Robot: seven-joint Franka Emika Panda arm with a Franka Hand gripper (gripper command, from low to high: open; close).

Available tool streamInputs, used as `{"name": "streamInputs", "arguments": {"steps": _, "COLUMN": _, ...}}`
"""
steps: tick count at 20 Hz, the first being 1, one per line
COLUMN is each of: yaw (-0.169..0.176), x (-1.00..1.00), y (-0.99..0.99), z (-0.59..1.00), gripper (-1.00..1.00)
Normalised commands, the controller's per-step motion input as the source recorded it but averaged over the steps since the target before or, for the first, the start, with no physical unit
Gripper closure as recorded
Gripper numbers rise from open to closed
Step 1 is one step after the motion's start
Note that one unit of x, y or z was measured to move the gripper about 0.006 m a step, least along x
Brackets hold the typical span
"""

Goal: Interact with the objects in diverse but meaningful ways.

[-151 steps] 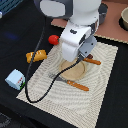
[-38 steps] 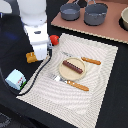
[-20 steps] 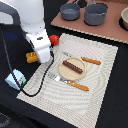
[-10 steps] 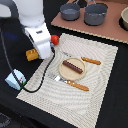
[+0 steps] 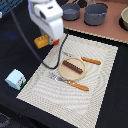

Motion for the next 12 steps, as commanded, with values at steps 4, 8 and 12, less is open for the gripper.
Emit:
{"name": "streamInputs", "arguments": {"steps": 4, "yaw": 0.0, "x": 1.0, "y": 0.29, "z": 0.0, "gripper": 1.0}}
{"name": "streamInputs", "arguments": {"steps": 8, "yaw": -0.025, "x": 1.0, "y": 0.22, "z": -0.11, "gripper": 1.0}}
{"name": "streamInputs", "arguments": {"steps": 12, "yaw": -0.014, "x": 0.92, "y": 0.42, "z": -0.28, "gripper": 1.0}}
